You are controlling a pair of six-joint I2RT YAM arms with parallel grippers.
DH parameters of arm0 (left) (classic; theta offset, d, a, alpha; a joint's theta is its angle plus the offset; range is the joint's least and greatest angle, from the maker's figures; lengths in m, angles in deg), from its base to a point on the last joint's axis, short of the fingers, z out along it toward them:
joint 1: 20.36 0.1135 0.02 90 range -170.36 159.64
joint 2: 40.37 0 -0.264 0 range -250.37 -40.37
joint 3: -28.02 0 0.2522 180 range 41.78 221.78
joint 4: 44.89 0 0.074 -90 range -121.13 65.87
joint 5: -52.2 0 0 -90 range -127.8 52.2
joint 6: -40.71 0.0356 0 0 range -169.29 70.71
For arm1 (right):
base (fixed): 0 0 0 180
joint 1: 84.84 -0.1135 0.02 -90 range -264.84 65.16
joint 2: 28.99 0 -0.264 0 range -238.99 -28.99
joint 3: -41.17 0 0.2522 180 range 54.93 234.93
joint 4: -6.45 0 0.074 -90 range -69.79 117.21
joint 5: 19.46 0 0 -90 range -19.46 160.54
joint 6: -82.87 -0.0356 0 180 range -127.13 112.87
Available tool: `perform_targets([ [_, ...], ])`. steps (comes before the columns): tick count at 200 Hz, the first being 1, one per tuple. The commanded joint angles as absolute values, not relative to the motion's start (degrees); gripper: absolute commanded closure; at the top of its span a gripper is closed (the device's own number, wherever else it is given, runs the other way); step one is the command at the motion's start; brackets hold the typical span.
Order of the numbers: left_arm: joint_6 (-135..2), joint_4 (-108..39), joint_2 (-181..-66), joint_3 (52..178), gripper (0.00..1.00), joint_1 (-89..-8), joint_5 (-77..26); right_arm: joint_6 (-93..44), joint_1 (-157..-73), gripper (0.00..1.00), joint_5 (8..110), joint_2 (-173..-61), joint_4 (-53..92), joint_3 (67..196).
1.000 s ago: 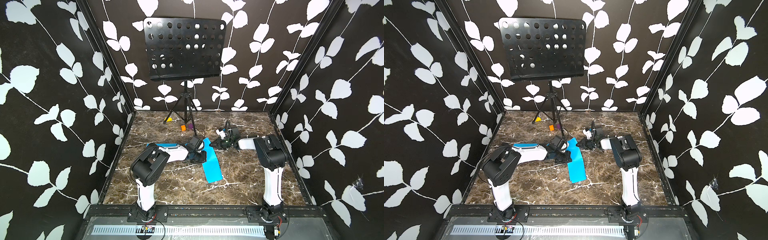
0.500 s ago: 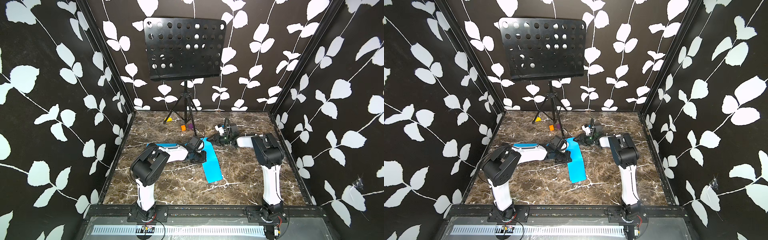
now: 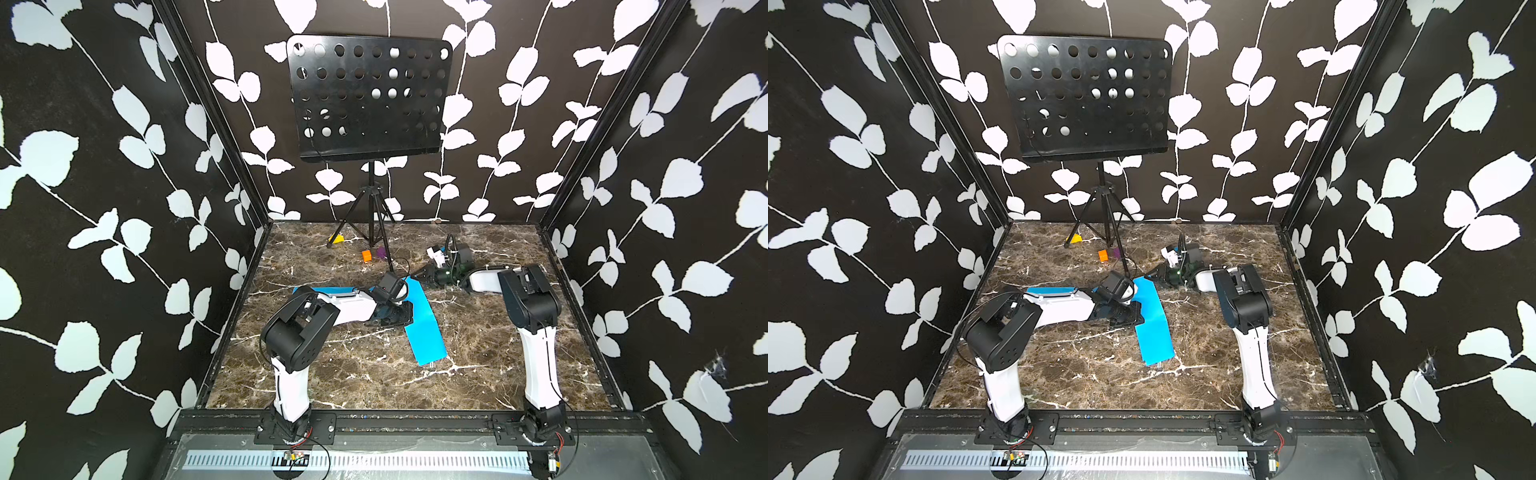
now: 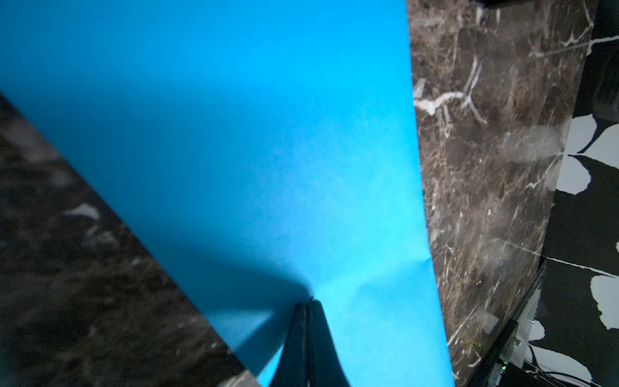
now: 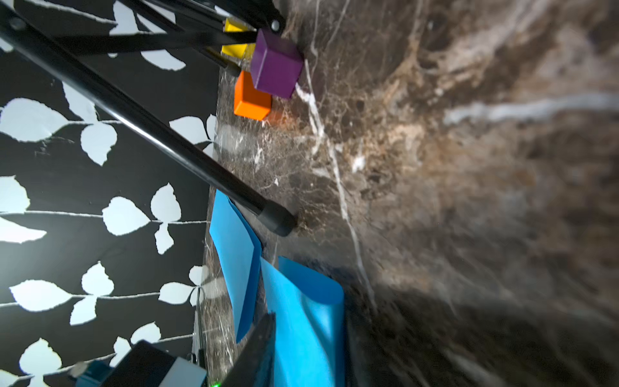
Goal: Fold the rectangular paper in half along the long edge
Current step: Fold the paper at the center of the board.
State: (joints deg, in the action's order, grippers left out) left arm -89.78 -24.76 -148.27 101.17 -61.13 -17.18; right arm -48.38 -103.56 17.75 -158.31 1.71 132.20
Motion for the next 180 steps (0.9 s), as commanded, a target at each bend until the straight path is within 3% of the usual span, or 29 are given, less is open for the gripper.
perform_targets([
  [1, -89.2, -18.4, -152.4, 97.9, 1.00, -61.7, -19.7, -49.0, -103.8, 0.67, 17.4, -159.9, -0.7, 134.3],
  [23, -89.2, -18.4, -152.4, 98.0, 1.00, -61.7, -19.7, -49.0, -103.8, 1.00, 17.6, -160.2, -0.5, 134.9],
  [59, -89.2, -18.3, -152.4, 98.0, 1.00, -61.6, -19.7, -48.7, -103.8, 1.00, 18.5, -159.5, -0.2, 134.1],
  [77, -89.1, -18.3, -152.4, 98.0, 1.00, -61.7, -19.8, -47.9, -103.8, 0.63, 19.4, -157.7, 0.2, 132.4],
  [97, -89.0, -18.3, -152.2, 98.0, 1.00, -61.7, -19.8, -45.9, -103.7, 0.49, 20.9, -154.1, 1.9, 127.7],
  [117, -88.9, -18.2, -152.1, 98.0, 1.00, -61.7, -20.0, -44.5, -103.7, 0.45, 21.6, -150.2, 1.9, 121.9],
  [180, -88.5, -17.7, -151.9, 98.3, 1.00, -61.7, -20.1, -44.3, -103.9, 0.47, 22.2, -138.9, 2.4, 104.3],
])
